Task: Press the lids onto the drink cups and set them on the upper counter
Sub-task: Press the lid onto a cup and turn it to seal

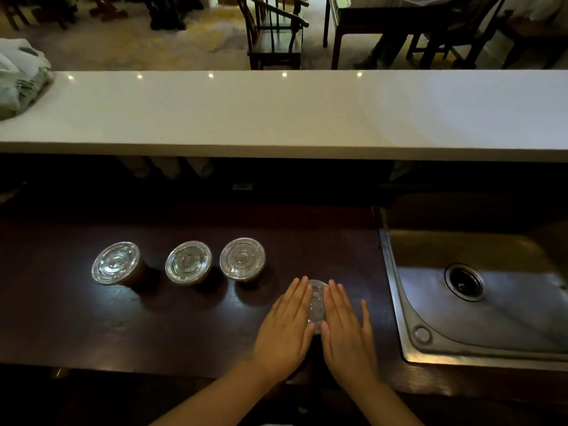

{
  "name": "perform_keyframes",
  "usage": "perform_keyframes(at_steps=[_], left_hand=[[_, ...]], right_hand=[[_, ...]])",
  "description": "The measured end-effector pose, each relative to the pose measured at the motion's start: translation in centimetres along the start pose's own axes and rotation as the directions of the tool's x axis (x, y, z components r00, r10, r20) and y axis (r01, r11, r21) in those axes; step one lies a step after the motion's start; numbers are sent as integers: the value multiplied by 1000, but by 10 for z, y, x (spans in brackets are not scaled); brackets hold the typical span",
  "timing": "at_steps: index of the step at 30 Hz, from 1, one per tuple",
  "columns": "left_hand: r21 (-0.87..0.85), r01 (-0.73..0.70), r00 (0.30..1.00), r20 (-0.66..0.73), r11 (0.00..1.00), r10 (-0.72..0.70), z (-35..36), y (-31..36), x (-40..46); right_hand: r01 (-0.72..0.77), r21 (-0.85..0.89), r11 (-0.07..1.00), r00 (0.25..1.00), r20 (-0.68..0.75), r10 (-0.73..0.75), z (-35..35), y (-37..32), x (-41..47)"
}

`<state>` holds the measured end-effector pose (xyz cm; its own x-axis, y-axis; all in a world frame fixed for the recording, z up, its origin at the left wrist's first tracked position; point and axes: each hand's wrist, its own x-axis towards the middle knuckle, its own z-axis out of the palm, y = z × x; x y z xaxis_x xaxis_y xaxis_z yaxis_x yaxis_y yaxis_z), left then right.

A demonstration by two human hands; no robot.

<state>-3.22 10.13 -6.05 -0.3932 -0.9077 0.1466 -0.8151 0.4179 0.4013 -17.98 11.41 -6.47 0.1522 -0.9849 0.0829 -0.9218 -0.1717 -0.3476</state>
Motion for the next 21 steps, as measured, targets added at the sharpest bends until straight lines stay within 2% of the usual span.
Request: perform_keyframes(at_steps=[5, 8, 11, 15, 19, 21], left_hand=[[-75, -35, 996, 79, 997, 41, -11, 0, 0], [-43, -112, 985, 126, 993, 116, -15, -6, 2], [-29, -145, 985, 95, 989, 147, -9, -12, 4], [-55, -128, 989, 70, 990, 131, -6, -11, 6], [-169, -77, 995, 44, 983, 86, -5, -16, 6], [-267, -3, 1000, 9, 964, 5, -4, -15, 5]], right_hand=[[48, -6, 999, 998, -29, -48, -7, 6, -1], [233, 26, 972, 972, -41, -232, -15, 20, -9], [381, -32, 924, 918, -104, -382, -21, 29, -12], [478, -88, 874, 835, -265, -483, -26, 29, -4], [582, -148, 799, 762, -244, -600, -37, 26, 9], [619, -152, 770, 738, -223, -637, -38, 28, 17]])
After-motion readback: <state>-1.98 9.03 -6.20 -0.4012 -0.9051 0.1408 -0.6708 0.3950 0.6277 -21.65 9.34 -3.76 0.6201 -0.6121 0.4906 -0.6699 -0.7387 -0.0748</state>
